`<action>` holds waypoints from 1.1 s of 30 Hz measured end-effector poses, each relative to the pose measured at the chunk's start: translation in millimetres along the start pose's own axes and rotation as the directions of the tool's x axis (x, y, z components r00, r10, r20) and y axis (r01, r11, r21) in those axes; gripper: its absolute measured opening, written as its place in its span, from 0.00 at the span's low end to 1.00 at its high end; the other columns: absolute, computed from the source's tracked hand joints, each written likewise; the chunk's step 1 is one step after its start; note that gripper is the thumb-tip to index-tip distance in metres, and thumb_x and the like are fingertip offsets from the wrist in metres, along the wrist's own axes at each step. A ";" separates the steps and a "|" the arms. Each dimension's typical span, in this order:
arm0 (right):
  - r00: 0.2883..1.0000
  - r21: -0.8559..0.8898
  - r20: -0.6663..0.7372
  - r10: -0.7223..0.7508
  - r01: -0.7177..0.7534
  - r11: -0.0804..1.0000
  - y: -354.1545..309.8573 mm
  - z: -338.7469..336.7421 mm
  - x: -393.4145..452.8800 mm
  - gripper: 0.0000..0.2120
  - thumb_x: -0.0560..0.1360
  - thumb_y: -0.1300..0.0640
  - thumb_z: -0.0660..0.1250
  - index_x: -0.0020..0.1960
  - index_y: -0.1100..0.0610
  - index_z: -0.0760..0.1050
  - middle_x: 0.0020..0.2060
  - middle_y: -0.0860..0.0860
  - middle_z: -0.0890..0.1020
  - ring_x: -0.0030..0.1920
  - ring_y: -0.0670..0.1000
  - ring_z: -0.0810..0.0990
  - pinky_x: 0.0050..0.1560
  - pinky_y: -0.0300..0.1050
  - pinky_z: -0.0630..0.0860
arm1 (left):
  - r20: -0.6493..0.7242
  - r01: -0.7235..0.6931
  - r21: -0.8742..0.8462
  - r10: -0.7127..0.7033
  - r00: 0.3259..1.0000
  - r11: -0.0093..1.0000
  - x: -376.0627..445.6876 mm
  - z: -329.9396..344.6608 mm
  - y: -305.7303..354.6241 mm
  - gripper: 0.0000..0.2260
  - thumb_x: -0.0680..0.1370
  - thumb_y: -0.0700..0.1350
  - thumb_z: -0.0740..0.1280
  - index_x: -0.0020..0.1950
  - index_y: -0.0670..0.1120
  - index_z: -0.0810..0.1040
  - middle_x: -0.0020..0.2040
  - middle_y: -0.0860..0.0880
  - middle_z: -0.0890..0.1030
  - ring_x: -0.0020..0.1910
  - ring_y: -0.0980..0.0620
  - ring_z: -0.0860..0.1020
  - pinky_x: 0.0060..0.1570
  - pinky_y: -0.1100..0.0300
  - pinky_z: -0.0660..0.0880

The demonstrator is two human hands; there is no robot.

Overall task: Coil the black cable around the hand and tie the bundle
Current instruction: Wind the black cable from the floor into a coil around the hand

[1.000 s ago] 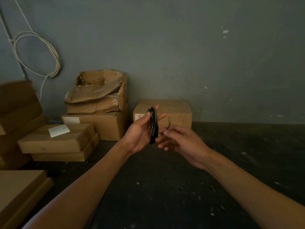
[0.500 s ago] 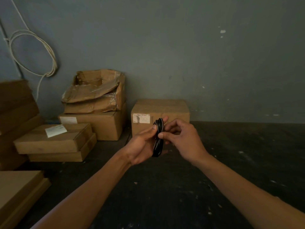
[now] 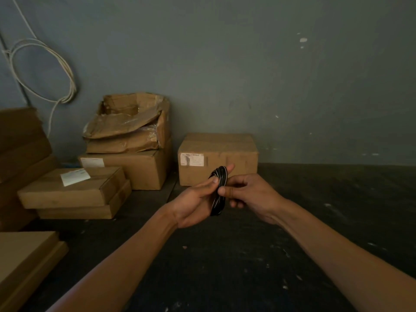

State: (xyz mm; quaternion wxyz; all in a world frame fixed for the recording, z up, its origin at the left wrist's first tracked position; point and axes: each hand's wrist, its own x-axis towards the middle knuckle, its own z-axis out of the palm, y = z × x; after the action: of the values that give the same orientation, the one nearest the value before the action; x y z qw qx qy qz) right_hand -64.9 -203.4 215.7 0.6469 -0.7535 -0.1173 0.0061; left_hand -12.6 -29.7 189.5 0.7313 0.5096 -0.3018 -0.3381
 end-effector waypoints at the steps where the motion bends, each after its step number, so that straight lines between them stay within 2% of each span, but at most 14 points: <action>1: 1.000 -0.010 0.002 -0.003 0.003 1.000 0.8 0.5 -0.1 0.01 0.71 0.55 0.75 0.42 0.51 0.84 0.33 0.46 0.84 0.29 0.41 0.77 0.27 0.33 0.72 | -0.015 0.005 -0.006 -0.005 1.000 1.000 0.3 1.2 -0.5 0.22 0.81 0.51 0.59 0.76 0.59 0.66 0.75 0.45 0.68 0.69 0.46 0.71 0.76 0.41 0.51; 5: 0.998 -0.056 -0.063 0.000 -0.003 0.998 6.1 2.0 0.3 0.03 0.73 0.55 0.73 0.41 0.53 0.83 0.28 0.44 0.82 0.28 0.42 0.76 0.27 0.33 0.71 | -0.102 0.052 0.002 -0.051 0.993 0.999 3.5 5.6 -2.6 0.22 0.80 0.52 0.60 0.75 0.57 0.68 0.73 0.47 0.71 0.69 0.45 0.71 0.76 0.43 0.53; 7: 0.997 -0.079 -0.080 0.010 -0.017 0.997 9.0 1.5 -1.0 0.03 0.73 0.56 0.72 0.41 0.54 0.82 0.27 0.43 0.82 0.28 0.41 0.75 0.27 0.33 0.70 | -0.162 0.072 -0.012 -0.073 0.984 0.997 4.4 5.3 -4.6 0.20 0.80 0.51 0.59 0.73 0.54 0.72 0.70 0.46 0.75 0.68 0.44 0.74 0.73 0.45 0.60; 10: 0.996 -0.108 -0.089 0.020 -0.029 0.994 13.3 -0.9 -3.0 0.04 0.74 0.56 0.72 0.40 0.52 0.82 0.26 0.43 0.81 0.27 0.41 0.74 0.26 0.33 0.69 | -0.230 0.088 -0.047 -0.096 0.968 0.995 4.2 6.7 -3.5 0.15 0.80 0.47 0.62 0.65 0.46 0.80 0.63 0.41 0.81 0.62 0.44 0.80 0.61 0.50 0.75; 14: 0.990 -0.087 -0.135 0.038 -0.050 0.995 17.9 -5.7 -3.7 0.03 0.75 0.56 0.71 0.43 0.54 0.83 0.28 0.43 0.82 0.27 0.40 0.74 0.27 0.33 0.70 | -0.323 0.068 -0.045 -0.079 0.943 0.997 6.4 13.5 1.3 0.10 0.78 0.44 0.67 0.52 0.42 0.86 0.57 0.40 0.84 0.58 0.45 0.82 0.55 0.55 0.81; 17: 0.984 -0.049 -0.170 0.045 -0.054 0.997 19.2 -8.3 -3.6 0.05 0.75 0.55 0.71 0.44 0.55 0.83 0.29 0.45 0.82 0.28 0.40 0.74 0.27 0.32 0.70 | -0.404 0.035 0.045 -0.013 0.915 0.998 7.2 19.2 2.6 0.09 0.79 0.42 0.66 0.52 0.41 0.84 0.54 0.41 0.85 0.56 0.47 0.83 0.54 0.57 0.81; 21: 0.973 0.057 -0.219 0.071 -0.060 0.997 23.4 -12.3 -4.9 0.07 0.75 0.55 0.71 0.44 0.58 0.84 0.29 0.45 0.82 0.28 0.41 0.74 0.27 0.33 0.70 | -0.510 -0.097 0.219 0.198 0.837 0.971 7.0 27.1 -3.1 0.07 0.79 0.39 0.66 0.55 0.42 0.82 0.52 0.44 0.86 0.54 0.50 0.84 0.51 0.60 0.81; 23: 0.964 0.140 -0.244 0.104 -0.071 0.988 26.0 -12.9 -5.7 0.07 0.75 0.56 0.70 0.44 0.59 0.83 0.29 0.46 0.81 0.28 0.42 0.73 0.28 0.35 0.69 | -0.519 -0.175 0.410 0.387 0.762 0.895 3.9 30.3 -11.0 0.07 0.80 0.39 0.66 0.56 0.45 0.81 0.53 0.46 0.85 0.53 0.53 0.84 0.50 0.63 0.80; 25: 0.957 0.233 -0.251 0.145 -0.086 0.969 28.3 -12.5 -6.3 0.07 0.75 0.56 0.70 0.45 0.59 0.83 0.30 0.47 0.82 0.28 0.42 0.73 0.28 0.35 0.69 | -0.415 -0.182 0.694 0.594 0.689 0.696 -1.8 31.5 -24.6 0.10 0.79 0.40 0.66 0.60 0.48 0.78 0.55 0.50 0.83 0.56 0.58 0.82 0.52 0.66 0.78; 26: 0.954 0.283 -0.247 0.170 -0.097 0.954 29.6 -12.0 -6.3 0.07 0.75 0.56 0.71 0.45 0.59 0.83 0.31 0.47 0.82 0.28 0.43 0.73 0.28 0.36 0.69 | -0.324 -0.171 0.796 0.649 0.688 0.580 -4.0 32.2 -33.8 0.13 0.79 0.41 0.66 0.62 0.49 0.76 0.58 0.54 0.81 0.58 0.60 0.80 0.56 0.68 0.76; 27: 0.949 0.330 -0.241 0.202 -0.116 0.937 30.8 -11.6 -6.4 0.06 0.74 0.56 0.71 0.45 0.59 0.83 0.32 0.48 0.82 0.29 0.43 0.74 0.29 0.37 0.70 | -0.241 -0.161 0.860 0.666 0.706 0.483 -5.7 33.3 -43.3 0.15 0.78 0.42 0.67 0.65 0.51 0.74 0.60 0.56 0.79 0.61 0.63 0.77 0.59 0.69 0.73; 29: 0.932 0.414 -0.225 0.283 -0.171 0.894 33.4 -10.6 -6.8 0.07 0.73 0.55 0.72 0.46 0.58 0.84 0.31 0.48 0.82 0.29 0.43 0.75 0.29 0.38 0.73 | -0.142 -0.142 0.921 0.653 0.744 0.362 -6.7 34.4 -61.2 0.20 0.77 0.46 0.67 0.69 0.54 0.70 0.64 0.60 0.76 0.65 0.65 0.73 0.63 0.72 0.68; 33: 0.893 0.559 -0.202 0.401 -0.231 0.796 41.9 -8.8 -8.9 0.09 0.71 0.55 0.75 0.48 0.58 0.84 0.31 0.48 0.82 0.28 0.44 0.76 0.26 0.38 0.73 | -0.107 -0.102 0.962 0.695 0.711 0.253 -6.6 25.9 -82.9 0.24 0.77 0.43 0.68 0.71 0.52 0.68 0.66 0.57 0.73 0.66 0.68 0.70 0.65 0.73 0.66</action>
State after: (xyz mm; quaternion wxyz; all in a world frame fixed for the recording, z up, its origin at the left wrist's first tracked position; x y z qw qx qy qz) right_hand -65.0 -219.3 174.9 0.8260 -0.5497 0.1212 0.0283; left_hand -52.3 -59.3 117.9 0.4361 0.7914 -0.3494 0.2476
